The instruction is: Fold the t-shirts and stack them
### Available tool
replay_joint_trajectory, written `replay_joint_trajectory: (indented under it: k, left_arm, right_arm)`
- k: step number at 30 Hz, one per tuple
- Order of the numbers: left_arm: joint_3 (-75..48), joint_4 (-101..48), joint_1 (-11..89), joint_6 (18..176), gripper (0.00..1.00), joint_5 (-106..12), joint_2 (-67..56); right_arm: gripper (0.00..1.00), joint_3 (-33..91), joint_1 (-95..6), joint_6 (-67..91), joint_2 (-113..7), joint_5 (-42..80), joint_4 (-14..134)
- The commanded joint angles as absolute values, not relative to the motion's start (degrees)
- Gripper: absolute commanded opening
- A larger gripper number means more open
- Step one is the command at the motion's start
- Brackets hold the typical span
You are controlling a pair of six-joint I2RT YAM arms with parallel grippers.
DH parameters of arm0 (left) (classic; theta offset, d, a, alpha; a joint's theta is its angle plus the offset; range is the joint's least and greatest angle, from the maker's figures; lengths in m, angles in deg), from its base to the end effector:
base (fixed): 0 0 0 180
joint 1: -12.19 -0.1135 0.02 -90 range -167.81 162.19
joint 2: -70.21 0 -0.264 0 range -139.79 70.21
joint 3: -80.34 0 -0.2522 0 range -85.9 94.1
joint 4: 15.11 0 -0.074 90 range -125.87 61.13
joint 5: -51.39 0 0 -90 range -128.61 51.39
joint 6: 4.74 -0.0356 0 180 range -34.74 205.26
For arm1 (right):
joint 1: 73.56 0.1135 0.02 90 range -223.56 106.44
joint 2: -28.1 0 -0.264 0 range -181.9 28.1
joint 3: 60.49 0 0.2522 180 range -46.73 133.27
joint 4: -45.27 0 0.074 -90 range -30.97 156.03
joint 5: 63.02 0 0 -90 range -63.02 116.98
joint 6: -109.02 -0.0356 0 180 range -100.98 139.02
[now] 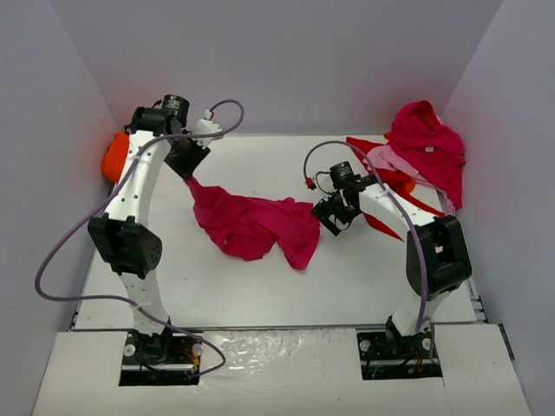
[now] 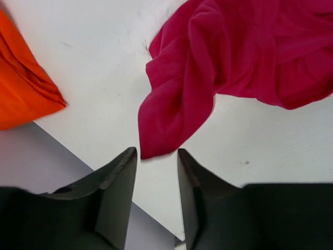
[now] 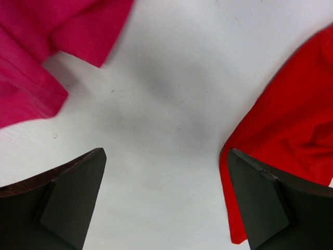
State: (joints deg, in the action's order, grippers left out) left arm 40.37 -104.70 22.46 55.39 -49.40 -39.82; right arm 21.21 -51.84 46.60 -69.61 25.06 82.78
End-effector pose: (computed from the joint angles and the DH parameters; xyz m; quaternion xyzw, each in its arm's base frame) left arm 0.3767 -0.0750 0.3937 0.3528 0.8939 -0.0450 0.2727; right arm 0.3368 0.1354 0.2174 -0.4008 0.8609 -0.0001 0.3134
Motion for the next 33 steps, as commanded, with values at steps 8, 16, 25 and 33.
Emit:
replay_joint_trajectory:
  k: [8, 16, 25, 33]
  left_arm:
    - [34.0, -98.6, 19.9, 55.9, 0.56, -42.2, -40.2]
    - [36.6, -105.1, 17.8, 60.5, 0.58, -42.8, -44.6]
    - [43.1, -117.7, 4.1, 71.7, 0.5, -63.4, -60.0]
    - [30.5, -115.3, -0.1, 73.1, 0.5, -71.2, -61.0]
  right_arm:
    - [1.0, 26.6, -52.2, 47.7, -69.1, 24.0, 84.1]
    - [1.0, 32.4, -50.9, 47.6, -73.4, 21.3, 85.8]
    - [1.0, 35.4, -47.5, 47.8, -75.6, 20.6, 87.0]
    - [1.0, 34.8, -47.3, 48.2, -76.5, 20.4, 86.7]
